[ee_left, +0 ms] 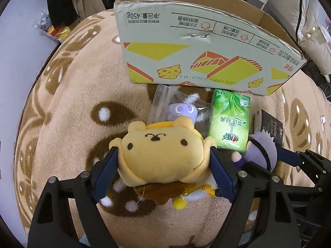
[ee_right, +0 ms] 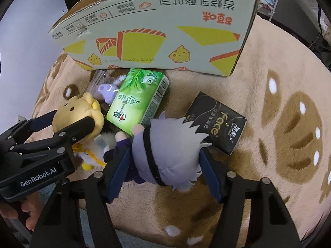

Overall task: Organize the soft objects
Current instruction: 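Close the left tool on the yellow bear while the right tool grips the white-haired doll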

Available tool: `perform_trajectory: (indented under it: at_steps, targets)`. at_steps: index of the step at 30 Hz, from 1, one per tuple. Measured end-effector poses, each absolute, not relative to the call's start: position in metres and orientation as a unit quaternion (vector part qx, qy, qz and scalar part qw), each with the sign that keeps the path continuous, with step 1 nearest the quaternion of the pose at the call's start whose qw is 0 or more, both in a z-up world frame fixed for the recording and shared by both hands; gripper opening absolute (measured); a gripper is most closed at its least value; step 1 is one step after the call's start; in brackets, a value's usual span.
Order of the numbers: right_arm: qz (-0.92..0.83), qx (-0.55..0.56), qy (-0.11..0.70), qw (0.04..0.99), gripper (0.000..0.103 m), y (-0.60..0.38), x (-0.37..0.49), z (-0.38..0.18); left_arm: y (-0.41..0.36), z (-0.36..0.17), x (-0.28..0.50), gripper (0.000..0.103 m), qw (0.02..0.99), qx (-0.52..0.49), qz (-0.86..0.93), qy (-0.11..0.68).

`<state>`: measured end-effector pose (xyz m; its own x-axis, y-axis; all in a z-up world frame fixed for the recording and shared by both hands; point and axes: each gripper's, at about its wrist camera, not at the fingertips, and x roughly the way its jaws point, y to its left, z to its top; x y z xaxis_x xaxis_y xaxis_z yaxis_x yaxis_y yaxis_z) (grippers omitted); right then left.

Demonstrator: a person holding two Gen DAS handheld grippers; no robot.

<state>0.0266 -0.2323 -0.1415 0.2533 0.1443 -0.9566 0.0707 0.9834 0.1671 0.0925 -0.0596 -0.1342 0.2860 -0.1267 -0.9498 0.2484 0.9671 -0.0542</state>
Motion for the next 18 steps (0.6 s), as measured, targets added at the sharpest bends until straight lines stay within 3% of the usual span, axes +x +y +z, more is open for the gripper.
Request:
perform_trajectory:
  at_steps: [18]
  targets:
    - [-0.014, 0.025, 0.552, 0.833, 0.064, -0.227, 0.020, -0.106, -0.053, -0.103, 0.075, 0.080, 0.840, 0.062, -0.086, 0.532]
